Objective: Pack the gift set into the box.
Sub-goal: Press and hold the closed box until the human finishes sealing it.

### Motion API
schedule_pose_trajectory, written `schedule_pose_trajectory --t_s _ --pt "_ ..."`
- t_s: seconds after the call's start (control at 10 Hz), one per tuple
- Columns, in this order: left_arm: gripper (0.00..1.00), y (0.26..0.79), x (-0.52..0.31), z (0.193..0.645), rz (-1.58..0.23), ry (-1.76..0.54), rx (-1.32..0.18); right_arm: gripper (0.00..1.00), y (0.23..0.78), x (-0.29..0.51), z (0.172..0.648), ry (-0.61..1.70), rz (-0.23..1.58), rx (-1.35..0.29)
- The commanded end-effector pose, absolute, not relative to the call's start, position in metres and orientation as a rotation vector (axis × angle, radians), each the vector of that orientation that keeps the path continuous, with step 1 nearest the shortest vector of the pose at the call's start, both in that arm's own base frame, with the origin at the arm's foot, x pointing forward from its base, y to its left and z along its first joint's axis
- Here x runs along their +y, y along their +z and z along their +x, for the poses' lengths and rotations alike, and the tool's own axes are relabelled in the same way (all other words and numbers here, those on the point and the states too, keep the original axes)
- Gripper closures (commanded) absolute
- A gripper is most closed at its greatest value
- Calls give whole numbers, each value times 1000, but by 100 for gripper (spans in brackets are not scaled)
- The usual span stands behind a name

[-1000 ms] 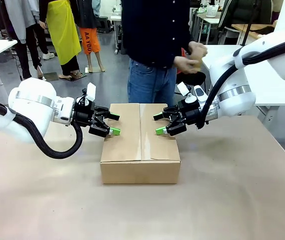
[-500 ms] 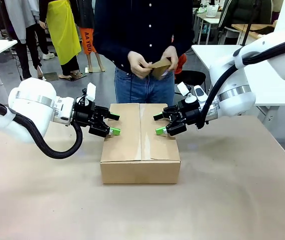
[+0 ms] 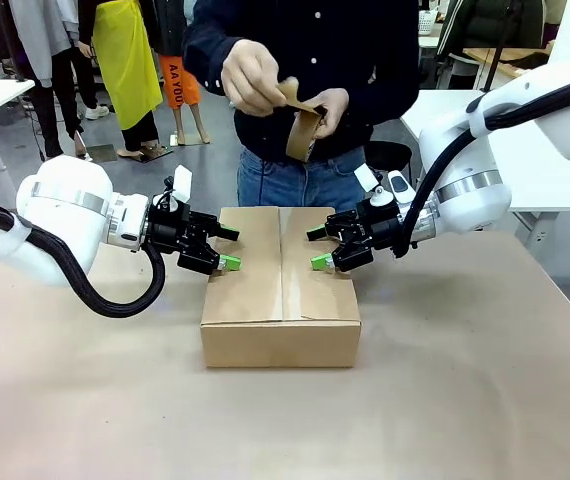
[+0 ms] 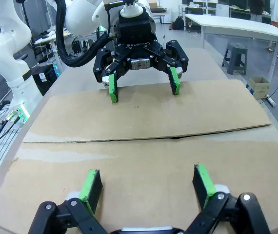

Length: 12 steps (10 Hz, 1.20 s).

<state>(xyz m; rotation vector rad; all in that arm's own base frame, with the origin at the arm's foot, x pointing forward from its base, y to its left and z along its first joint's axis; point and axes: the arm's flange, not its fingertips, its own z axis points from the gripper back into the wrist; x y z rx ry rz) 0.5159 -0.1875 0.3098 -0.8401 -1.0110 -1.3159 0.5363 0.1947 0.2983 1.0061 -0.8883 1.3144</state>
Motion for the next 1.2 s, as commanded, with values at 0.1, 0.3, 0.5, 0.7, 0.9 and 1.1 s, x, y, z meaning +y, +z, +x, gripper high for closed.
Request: schedule_pose_trajectory --t_s 0.1,0.3,0.5,0.7,0.9,1.1 --pt "0 308 -188 515 -832 -1316 -1017 0 295 195 536 1311 998 -884" --pt "0 308 -188 515 -832 -1316 -1017 0 295 195 536 1311 998 -884" --pt "0 308 -188 515 -832 -1316 -1017 0 295 195 536 1311 998 -884" --pt "0 308 -188 515 -832 -1316 -1017 0 295 195 536 1311 998 -884" --pt "0 308 -188 515 -832 -1316 -1017 0 295 195 536 1311 998 -884" --pt "0 308 -188 515 -832 -1316 -1017 0 295 195 536 1311 998 -884"
